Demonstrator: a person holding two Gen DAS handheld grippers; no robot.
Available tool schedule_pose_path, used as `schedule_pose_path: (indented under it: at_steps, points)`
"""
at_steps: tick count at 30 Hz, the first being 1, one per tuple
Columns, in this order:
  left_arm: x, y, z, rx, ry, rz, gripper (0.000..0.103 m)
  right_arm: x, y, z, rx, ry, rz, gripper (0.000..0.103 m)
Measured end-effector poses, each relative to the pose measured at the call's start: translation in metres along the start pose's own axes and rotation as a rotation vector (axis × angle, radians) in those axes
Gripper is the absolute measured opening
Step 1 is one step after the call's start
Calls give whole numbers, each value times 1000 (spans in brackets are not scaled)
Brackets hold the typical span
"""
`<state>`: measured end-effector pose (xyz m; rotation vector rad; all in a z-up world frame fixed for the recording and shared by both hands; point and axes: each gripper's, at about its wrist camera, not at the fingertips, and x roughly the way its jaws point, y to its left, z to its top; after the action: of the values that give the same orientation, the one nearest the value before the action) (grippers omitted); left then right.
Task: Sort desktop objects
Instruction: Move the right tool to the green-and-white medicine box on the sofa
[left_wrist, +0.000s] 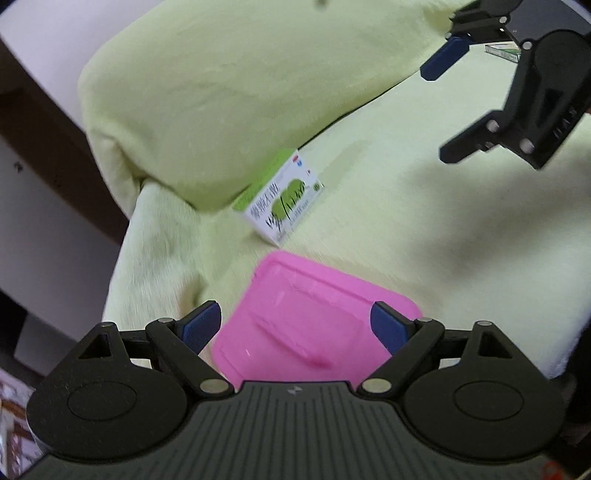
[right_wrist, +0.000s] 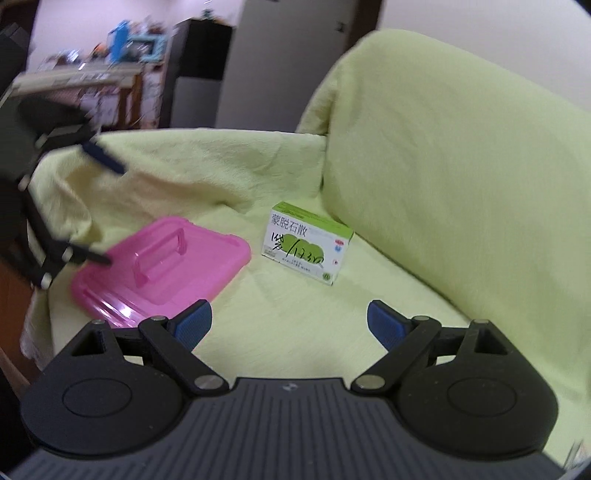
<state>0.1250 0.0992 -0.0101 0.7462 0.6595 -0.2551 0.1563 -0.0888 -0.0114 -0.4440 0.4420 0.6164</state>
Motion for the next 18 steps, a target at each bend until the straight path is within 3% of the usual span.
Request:
schedule_pose_path:
  at_steps: [7, 18]
  points:
    - [42, 11, 27, 144, 2, 5, 89, 26, 5, 15, -260, 5, 24, 89]
    - [99, 12, 44, 414, 15, 29, 89, 77, 19, 16, -773, 38, -41, 89]
